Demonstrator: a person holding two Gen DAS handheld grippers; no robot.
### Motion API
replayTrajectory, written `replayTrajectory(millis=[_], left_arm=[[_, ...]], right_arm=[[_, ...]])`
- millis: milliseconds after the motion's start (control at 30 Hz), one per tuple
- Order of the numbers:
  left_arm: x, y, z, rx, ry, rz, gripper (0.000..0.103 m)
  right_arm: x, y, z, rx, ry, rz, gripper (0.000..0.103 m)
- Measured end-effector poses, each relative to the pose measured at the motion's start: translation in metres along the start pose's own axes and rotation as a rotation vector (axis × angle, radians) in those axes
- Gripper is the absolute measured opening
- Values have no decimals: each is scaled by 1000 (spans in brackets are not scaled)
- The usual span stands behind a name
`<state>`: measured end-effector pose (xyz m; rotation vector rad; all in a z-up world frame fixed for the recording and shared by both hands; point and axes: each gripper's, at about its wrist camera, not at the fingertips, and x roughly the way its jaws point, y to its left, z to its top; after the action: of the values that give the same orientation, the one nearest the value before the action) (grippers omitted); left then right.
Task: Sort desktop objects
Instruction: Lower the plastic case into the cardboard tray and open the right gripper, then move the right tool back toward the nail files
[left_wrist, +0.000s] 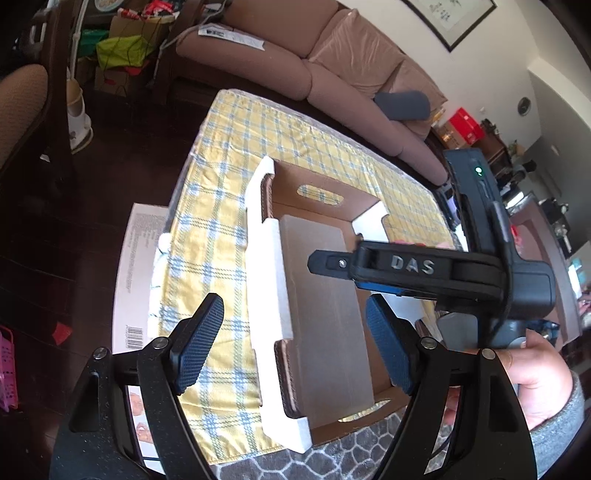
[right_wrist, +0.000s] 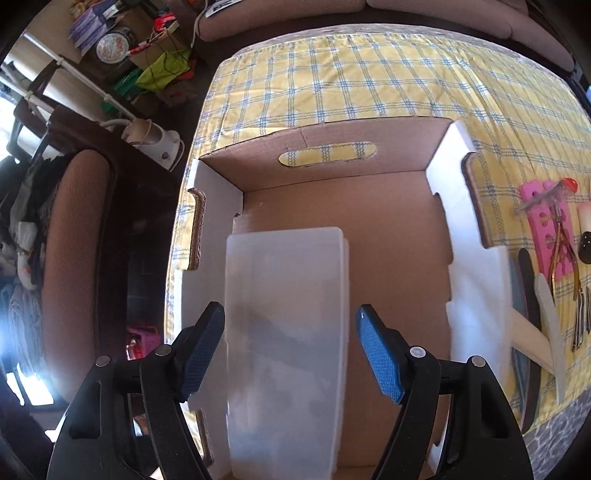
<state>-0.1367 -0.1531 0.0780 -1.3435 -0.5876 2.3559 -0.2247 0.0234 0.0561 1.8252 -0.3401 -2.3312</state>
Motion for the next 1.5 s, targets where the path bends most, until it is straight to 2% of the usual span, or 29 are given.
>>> replayTrajectory(millis=[100, 167, 300, 367, 633, 700, 833, 933, 1000, 1100, 1167, 1233, 1333, 1400, 1500], left_arm=[[8, -1, -3, -10, 39, -44, 77], [13, -4, -7, -3, 57, -44, 76], [19, -10, -11, 25, 72, -23, 76], [20, -10, -13, 25, 80, -21, 76], [27, -15, -17, 32, 110, -53, 77], [27, -18, -18, 48, 108, -37, 77], [26, -17, -17, 45, 107, -35, 78], [19, -18, -15, 62, 75, -1, 78], [11, -19, -14, 71, 42, 17, 78], [2, -24, -12, 89, 0, 24, 81], [-4, -33, -12, 123, -29, 24, 91], [-7, -45, -14, 159, -53, 47, 103], [-10, -71, -20, 205, -63, 47, 103], [-11, -92, -25, 254, -63, 39, 103], [-7, -126, -33, 317, -50, 22, 103]], right_arm=[[-5, -9, -10, -24, 17, 9, 73], [-5, -17, -16, -14, 25, 22, 60], [-4, -24, -22, 13, 30, 76, 54], [-3, -26, -23, 38, 43, 128, 45], [2, -33, -25, 135, 65, 226, 43], [3, -37, -25, 156, 70, 243, 43], [4, -36, -24, 155, 73, 244, 44], [-2, -31, -22, 112, 60, 194, 44], [-12, -29, -20, 74, 39, 163, 45], [-35, -31, -18, 28, -14, 135, 53], [-58, -38, -18, 0, -62, 117, 65], [-77, -51, -20, -6, -102, 105, 72], [-105, -78, -26, 10, -123, 137, 89], [-119, -101, -31, 17, -119, 161, 90], [-146, -139, -40, 52, -177, 129, 90]])
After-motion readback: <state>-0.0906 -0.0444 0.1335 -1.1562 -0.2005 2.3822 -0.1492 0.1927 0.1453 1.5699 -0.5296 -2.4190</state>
